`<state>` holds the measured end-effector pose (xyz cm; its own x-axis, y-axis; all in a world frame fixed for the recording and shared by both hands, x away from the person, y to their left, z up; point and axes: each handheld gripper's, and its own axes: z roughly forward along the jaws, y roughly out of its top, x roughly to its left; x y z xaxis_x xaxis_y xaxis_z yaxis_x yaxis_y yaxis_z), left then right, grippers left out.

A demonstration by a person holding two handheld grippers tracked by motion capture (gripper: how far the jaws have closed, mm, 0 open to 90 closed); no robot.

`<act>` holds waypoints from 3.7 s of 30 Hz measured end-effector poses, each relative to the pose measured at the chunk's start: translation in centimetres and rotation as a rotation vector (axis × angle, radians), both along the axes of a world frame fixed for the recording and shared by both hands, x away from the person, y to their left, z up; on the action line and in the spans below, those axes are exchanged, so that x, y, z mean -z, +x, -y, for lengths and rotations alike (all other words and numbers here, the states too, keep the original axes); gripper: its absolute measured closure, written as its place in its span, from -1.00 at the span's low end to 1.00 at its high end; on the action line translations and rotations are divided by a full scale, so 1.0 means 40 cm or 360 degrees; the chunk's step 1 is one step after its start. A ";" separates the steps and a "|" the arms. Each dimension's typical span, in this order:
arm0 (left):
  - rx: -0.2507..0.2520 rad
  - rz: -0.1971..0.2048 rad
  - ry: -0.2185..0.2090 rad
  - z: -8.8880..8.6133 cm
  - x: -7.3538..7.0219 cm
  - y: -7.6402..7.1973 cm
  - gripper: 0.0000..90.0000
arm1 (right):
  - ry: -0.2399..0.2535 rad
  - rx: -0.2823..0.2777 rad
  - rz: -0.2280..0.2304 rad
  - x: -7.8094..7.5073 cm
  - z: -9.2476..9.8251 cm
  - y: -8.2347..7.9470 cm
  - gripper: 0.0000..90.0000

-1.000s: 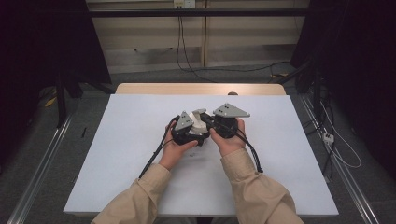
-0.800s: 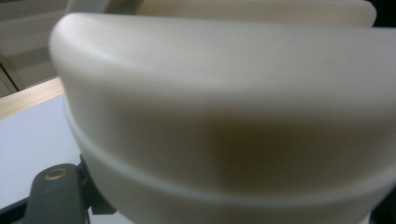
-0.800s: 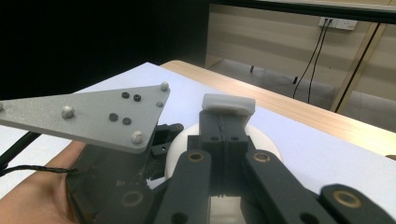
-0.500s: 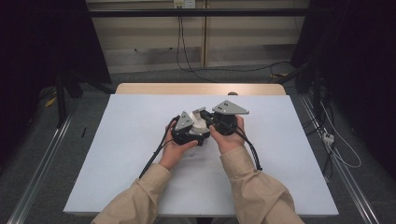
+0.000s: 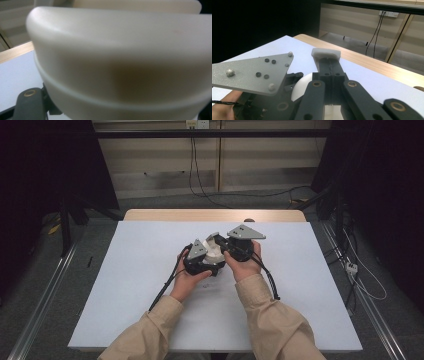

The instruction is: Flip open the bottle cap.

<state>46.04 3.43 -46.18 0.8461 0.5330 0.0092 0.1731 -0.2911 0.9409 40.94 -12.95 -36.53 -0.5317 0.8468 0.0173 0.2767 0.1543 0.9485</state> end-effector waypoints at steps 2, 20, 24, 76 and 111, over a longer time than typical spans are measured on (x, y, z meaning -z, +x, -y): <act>-0.0004 -0.0001 -0.0002 0.000 0.000 -0.001 -0.58 | 0.0001 0.0004 -0.0006 0.000 -0.003 0.002 1.00; -0.0003 -0.0004 -0.0002 0.000 0.000 0.000 -0.58 | -0.0020 0.0011 0.0002 -0.008 -0.012 0.024 1.00; -0.0003 -0.0004 -0.0002 0.000 0.000 0.001 -0.58 | -0.0029 0.0011 0.0004 -0.010 -0.013 0.027 1.00; -0.0016 0.0013 0.0008 -0.001 -0.001 0.002 -0.58 | -0.0076 0.0014 -0.0014 -0.012 -0.036 0.078 1.00; -0.0009 0.0006 0.0003 0.000 0.000 0.002 -0.58 | -0.0115 0.0007 -0.0020 0.004 -0.048 0.105 1.00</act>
